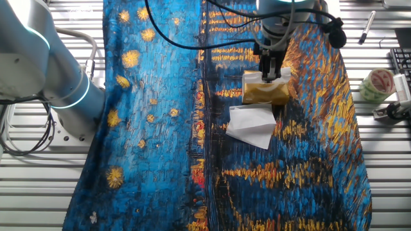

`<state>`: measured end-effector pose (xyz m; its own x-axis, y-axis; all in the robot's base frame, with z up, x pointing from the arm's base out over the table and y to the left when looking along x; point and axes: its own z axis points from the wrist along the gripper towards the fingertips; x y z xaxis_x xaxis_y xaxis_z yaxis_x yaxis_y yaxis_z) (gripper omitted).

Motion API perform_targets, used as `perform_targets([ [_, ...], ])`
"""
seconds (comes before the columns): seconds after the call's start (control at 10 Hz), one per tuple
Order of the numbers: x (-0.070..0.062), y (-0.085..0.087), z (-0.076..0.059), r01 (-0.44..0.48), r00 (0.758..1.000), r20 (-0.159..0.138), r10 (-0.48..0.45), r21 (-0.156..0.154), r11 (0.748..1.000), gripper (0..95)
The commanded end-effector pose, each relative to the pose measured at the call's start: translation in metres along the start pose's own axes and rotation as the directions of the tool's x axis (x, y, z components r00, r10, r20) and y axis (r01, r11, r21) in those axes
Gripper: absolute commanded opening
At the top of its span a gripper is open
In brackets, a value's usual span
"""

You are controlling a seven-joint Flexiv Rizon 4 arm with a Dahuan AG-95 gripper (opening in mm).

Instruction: Pull out a napkin

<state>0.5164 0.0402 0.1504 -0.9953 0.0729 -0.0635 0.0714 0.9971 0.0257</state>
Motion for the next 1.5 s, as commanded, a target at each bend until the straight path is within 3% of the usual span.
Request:
perform_targets([
  [0.1, 0.0013, -0.0006, -0.0008, -0.001, 1.000, 0.008, 0.001, -0.006, 1.000, 19.0],
  [0.4, 0.0013, -0.0005, -0.0011, 0.009, 1.000, 0.015, -0.009, -0.023, 1.000, 19.0],
  [1.5, 0.0013, -0.0005, -0.0011, 0.012, 1.000, 0.018, -0.012, -0.013, 1.000, 19.0],
])
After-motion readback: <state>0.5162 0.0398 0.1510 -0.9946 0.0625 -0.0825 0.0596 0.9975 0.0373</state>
